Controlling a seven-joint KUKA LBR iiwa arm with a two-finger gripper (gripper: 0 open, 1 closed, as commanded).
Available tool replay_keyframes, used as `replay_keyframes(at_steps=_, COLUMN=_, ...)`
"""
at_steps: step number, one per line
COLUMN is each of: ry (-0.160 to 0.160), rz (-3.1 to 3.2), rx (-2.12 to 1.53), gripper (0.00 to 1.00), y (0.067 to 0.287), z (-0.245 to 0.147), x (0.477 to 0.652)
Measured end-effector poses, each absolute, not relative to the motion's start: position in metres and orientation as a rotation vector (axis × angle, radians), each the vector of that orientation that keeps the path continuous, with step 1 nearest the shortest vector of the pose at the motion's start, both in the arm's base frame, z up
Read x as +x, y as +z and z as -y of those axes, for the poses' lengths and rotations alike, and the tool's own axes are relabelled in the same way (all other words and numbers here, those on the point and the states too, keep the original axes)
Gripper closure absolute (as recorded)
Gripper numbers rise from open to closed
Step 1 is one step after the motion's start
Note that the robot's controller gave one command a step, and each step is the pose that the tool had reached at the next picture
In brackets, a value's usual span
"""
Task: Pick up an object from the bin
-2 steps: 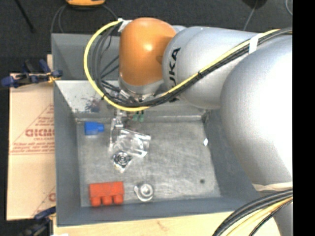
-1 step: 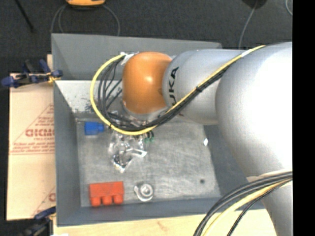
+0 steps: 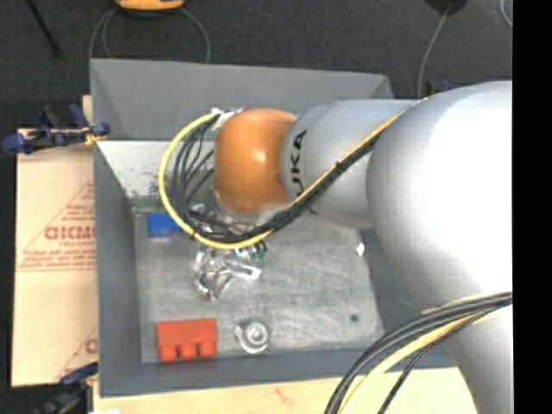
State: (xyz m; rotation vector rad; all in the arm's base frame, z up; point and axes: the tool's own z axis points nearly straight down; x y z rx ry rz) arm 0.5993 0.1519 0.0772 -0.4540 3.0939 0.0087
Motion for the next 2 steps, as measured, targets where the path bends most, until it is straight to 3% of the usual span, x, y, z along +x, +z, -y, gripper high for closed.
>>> replay_keyframes(at_steps=1, ry=0.011, rz=-3.09, rx=-0.449, gripper=1.0, y=0.08, z=-0.152, x=0.601)
replay_keyframes(at_steps=2, ry=0.0, rz=-3.098, rx=-0.465, gripper=1.0, y=0.076, z=-0.174, x=0.62)
